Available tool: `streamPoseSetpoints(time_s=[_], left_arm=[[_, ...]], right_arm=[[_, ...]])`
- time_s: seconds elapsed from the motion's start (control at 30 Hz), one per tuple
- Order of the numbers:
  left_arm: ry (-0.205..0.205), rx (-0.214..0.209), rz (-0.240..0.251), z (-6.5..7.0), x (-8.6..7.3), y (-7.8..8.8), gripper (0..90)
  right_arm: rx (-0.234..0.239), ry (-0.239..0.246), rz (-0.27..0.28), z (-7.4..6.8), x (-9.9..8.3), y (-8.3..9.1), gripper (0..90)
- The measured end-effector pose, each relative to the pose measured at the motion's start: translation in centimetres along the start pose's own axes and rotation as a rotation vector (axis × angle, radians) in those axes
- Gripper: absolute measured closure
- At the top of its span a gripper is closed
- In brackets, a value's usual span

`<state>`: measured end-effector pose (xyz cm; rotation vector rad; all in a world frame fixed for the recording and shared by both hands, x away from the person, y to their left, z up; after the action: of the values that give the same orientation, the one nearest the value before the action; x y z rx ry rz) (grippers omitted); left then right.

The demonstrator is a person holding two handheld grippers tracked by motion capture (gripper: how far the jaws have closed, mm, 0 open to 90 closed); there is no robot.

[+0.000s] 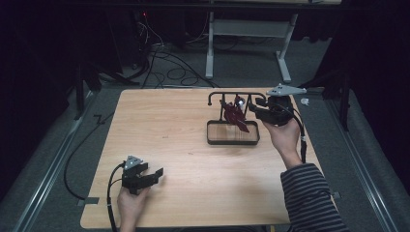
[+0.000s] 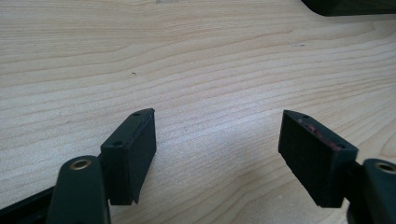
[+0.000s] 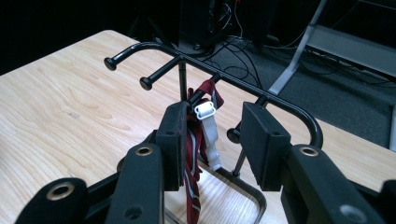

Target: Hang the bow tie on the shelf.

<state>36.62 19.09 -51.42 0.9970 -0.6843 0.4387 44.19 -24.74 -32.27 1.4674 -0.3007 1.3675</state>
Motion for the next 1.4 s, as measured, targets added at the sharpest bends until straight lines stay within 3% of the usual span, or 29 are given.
streamPoseSetpoints(time_s=[0.83,1.17,1.4], left_arm=[[-0.004,0.004,-0.001,0.0,0.0,0.0,28.3],[-0.006,0.005,-0.002,0.0,0.0,0.0,28.3],[-0.007,0.005,-0.002,0.0,0.0,0.0,28.3]], right_arm=[[0.001,-0.052,0.004,0.6,-2.9,2.1,61.6],[-0.002,-0.072,0.005,0.5,-5.0,3.1,61.5],[-0.006,-0.111,-0.005,0.3,-7.2,3.4,61.3]])
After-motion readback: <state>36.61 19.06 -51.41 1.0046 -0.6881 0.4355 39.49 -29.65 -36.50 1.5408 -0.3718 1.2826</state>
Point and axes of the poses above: each handheld gripper's, and its own axes: y roughly backward along the jaws, x roughly out of its top, z roughly to its right, the point moved 1 cm from there along -y, roughly forward along the jaws, and after that the axes turned 11 degrees about y, right-handed, at the moved point
